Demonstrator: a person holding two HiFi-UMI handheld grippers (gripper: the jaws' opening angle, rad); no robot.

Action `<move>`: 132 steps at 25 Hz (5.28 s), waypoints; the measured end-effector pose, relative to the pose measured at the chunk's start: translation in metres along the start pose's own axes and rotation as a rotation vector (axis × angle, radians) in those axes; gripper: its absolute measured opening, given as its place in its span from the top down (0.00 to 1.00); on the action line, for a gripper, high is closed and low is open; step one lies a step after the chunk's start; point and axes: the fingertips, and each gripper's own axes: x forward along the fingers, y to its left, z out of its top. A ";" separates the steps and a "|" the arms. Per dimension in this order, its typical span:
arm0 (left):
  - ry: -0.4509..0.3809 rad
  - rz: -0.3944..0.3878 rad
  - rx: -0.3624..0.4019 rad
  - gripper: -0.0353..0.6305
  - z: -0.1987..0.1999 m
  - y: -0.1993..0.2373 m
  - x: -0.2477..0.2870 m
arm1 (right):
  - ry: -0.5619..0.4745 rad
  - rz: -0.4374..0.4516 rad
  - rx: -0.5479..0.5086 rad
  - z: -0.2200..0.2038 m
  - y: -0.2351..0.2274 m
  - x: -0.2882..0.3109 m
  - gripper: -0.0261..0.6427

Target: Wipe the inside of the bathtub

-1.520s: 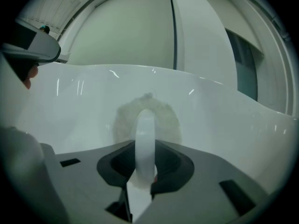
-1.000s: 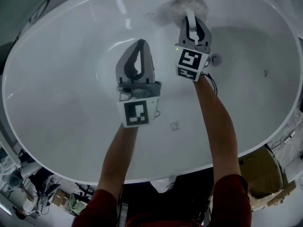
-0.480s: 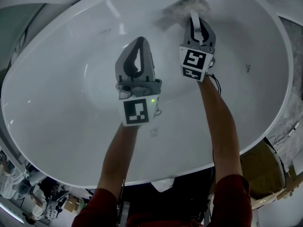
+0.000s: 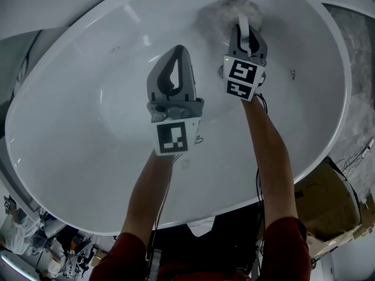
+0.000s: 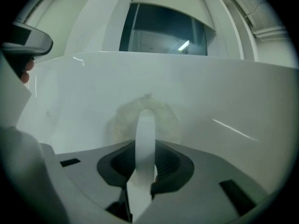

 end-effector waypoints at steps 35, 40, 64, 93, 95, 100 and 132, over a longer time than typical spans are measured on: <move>-0.051 0.405 -0.035 0.92 0.130 0.406 -0.315 | -0.247 0.343 0.019 0.230 0.465 -0.234 0.82; -0.041 0.500 -0.020 0.92 0.129 0.484 -0.383 | -0.297 0.475 -0.040 0.251 0.588 -0.270 0.82; -0.027 0.682 -0.062 0.92 0.094 0.623 -0.469 | -0.313 0.568 -0.206 0.264 0.811 -0.207 0.82; -0.017 0.502 -0.058 0.92 0.101 0.503 -0.327 | -0.279 0.543 -0.273 0.245 0.646 -0.164 0.82; -0.016 0.481 -0.056 0.92 0.102 0.489 -0.315 | -0.269 0.519 -0.268 0.241 0.623 -0.158 0.82; -0.017 0.433 -0.045 0.92 0.106 0.444 -0.282 | -0.258 0.466 -0.246 0.235 0.558 -0.145 0.82; -0.026 0.193 0.030 0.92 0.105 0.142 -0.057 | -0.211 0.126 -0.153 0.173 0.121 -0.047 0.82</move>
